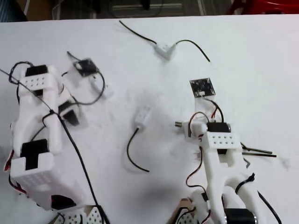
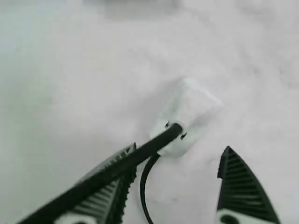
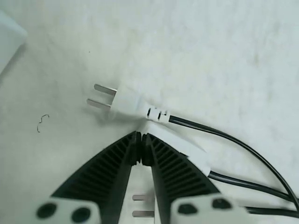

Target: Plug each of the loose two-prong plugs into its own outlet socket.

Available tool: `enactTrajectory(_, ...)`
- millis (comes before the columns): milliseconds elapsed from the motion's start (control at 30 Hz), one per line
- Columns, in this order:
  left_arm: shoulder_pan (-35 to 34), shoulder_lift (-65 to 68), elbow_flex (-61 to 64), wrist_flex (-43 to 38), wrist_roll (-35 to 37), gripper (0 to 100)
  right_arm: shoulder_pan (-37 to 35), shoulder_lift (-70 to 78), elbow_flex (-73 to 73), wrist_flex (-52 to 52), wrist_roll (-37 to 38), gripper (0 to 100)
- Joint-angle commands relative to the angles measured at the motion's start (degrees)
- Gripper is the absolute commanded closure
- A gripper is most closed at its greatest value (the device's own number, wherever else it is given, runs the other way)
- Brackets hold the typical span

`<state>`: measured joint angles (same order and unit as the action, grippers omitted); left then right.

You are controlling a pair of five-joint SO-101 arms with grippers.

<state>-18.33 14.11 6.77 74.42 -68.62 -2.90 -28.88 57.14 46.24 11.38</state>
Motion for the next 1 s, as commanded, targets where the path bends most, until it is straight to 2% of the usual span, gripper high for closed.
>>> enactTrajectory(0,-0.92,-0.22,3.60,-6.68,-8.53,72,-0.48,-1.89,-0.26,-1.10,-0.09,97.4)
enactTrajectory(100,-0.75,-0.13,6.77,-10.55,-11.34,72,-0.48,-1.89,-0.26,-1.10,-0.09,97.4)
enactTrajectory(300,0.57,-0.04,11.52,-18.81,-11.52,72,-0.48,-1.89,-0.26,-1.19,-0.09,97.4)
enactTrajectory(600,1.71,-0.13,12.22,-20.66,-11.16,72,-0.48,-1.89,-0.26,-1.19,-0.09,97.4)
enactTrajectory(800,4.44,-0.04,12.48,-28.75,0.35,72,-0.48,-1.89,-0.26,-1.19,-0.09,97.4)
enactTrajectory(867,5.14,-0.04,12.48,-29.01,0.35,76,-0.48,-1.89,-0.26,-1.19,-0.09,97.4)
enactTrajectory(967,5.58,-0.04,12.04,-29.01,0.35,89,-0.48,-1.89,-0.26,-1.19,-0.09,97.4)
